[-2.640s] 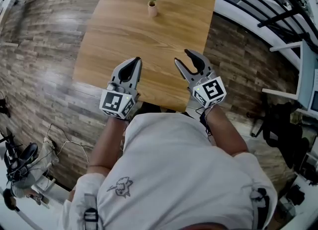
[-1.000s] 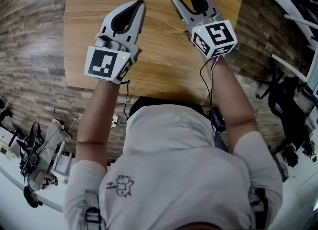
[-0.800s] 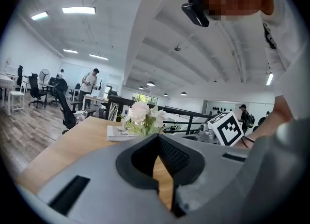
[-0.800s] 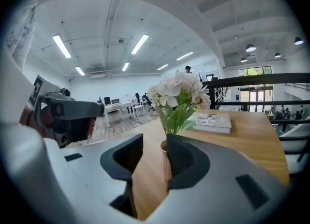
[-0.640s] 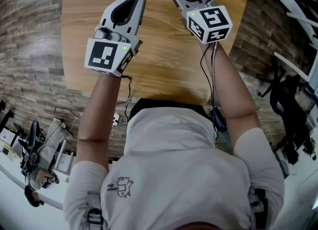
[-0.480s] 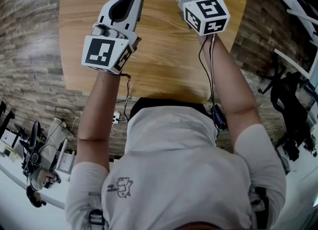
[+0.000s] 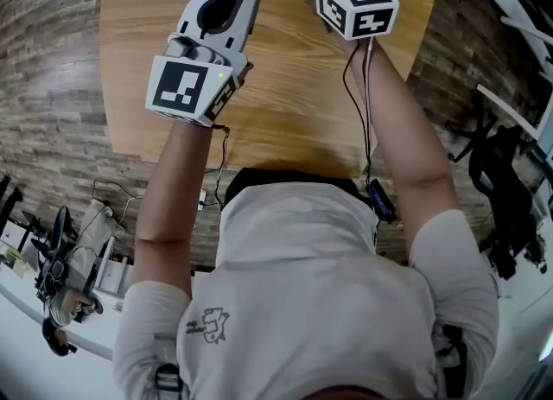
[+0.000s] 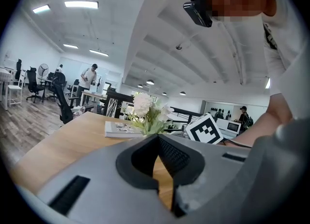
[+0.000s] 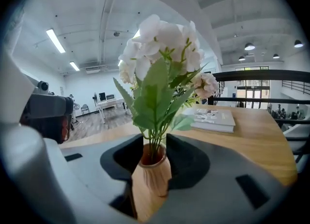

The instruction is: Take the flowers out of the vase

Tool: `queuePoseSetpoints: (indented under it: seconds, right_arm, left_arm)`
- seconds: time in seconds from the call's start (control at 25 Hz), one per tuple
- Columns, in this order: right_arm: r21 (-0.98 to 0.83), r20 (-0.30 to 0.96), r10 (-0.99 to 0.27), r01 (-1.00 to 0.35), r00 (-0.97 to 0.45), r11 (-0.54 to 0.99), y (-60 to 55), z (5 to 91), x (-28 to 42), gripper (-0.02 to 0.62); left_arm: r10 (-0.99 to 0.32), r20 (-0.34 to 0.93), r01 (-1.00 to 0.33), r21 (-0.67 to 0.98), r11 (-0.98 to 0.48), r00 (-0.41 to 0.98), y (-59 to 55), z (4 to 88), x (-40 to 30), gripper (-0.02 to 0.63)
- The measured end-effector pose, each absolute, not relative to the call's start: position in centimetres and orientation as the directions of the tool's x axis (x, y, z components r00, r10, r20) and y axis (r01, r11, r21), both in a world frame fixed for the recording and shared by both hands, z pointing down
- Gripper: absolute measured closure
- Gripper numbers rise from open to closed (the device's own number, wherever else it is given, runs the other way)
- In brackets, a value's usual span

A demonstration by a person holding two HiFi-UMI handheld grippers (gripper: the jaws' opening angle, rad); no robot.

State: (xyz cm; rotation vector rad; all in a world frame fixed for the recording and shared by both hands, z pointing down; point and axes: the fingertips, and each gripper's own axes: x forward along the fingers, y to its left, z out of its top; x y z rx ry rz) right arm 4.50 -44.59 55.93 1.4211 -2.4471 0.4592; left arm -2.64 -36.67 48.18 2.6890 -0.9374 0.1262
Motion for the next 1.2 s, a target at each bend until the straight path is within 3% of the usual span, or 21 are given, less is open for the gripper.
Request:
queuePoseSetpoints:
  seconds: [0.32, 1.2]
  right_arm:
    - [-0.099, 0.385, -0.793, -0.875, -0.473, 0.474, -44.9, 55.9, 4.7, 0.523]
    - [0.002, 0.198, -0.85, -0.867, -0.488, 0.498, -44.9, 44.4, 5.2, 0.54]
  left_arm:
    - [-0.601, 0.182, -0.628, 0.246, -0.739, 0.778, -36.4, 48.3, -2.8, 0.601]
    - [-0.665, 0.126, -0.676, 0.167, -0.718, 0.737, -34.4, 42.5, -4.4, 0.601]
